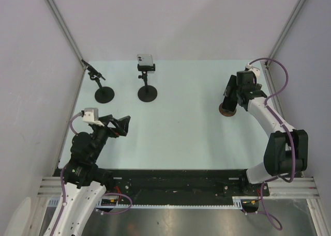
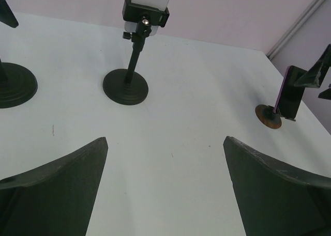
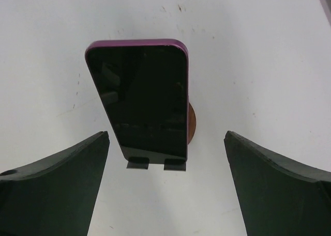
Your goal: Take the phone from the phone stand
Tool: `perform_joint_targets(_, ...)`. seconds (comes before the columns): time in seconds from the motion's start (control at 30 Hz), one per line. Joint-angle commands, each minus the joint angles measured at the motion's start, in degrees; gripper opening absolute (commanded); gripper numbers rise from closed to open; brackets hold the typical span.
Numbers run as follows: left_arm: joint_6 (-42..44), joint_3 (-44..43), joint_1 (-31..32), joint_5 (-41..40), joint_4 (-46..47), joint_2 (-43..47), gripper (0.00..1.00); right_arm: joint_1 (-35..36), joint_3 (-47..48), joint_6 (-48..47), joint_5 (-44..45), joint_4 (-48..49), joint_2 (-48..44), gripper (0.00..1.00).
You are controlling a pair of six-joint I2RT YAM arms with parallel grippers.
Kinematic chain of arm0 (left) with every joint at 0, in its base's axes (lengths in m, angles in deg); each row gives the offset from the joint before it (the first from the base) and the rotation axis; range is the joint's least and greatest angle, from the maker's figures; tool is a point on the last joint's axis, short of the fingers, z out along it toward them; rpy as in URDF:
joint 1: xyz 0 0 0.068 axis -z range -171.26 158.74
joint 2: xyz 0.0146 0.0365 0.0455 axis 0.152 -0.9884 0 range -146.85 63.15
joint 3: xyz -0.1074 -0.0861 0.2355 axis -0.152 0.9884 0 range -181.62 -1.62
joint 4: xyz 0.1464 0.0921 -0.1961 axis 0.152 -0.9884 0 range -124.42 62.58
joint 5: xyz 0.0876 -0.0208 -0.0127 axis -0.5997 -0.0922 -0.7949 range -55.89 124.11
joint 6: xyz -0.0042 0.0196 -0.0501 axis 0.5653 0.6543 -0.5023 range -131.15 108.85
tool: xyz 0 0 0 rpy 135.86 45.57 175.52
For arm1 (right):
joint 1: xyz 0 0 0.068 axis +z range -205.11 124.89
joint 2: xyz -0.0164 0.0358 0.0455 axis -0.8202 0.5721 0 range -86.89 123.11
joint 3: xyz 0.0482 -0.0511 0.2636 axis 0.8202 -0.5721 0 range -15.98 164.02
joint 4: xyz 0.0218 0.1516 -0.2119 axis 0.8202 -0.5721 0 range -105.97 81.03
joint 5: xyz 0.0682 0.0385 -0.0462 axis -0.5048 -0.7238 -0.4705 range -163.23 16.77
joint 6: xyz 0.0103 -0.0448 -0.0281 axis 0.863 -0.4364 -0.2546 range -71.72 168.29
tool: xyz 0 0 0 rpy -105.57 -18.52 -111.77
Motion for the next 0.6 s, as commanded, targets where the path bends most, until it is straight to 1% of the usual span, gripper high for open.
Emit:
perform_joint_targets(0.0, 0.34, 0.25, 1.35, -0.14, 0.02, -0.95, 1.00, -0.39, 2.83, 1.56, -2.08, 5.81, 1.00, 1.00)
perform_joint_targets(0.27, 0.26, 0.17, 2.93, -0.49, 0.02, -1.57, 1.00, 0.05, 3.97, 1.39, -2.00, 8.18, 4.08, 1.00)
perform_joint_targets(0.57, 0.34, 0.25, 4.07, -1.01, -0.07, -1.22, 1.00, 1.01, 4.86, 0.86, 3.71, 7.13, 9.18, 1.00)
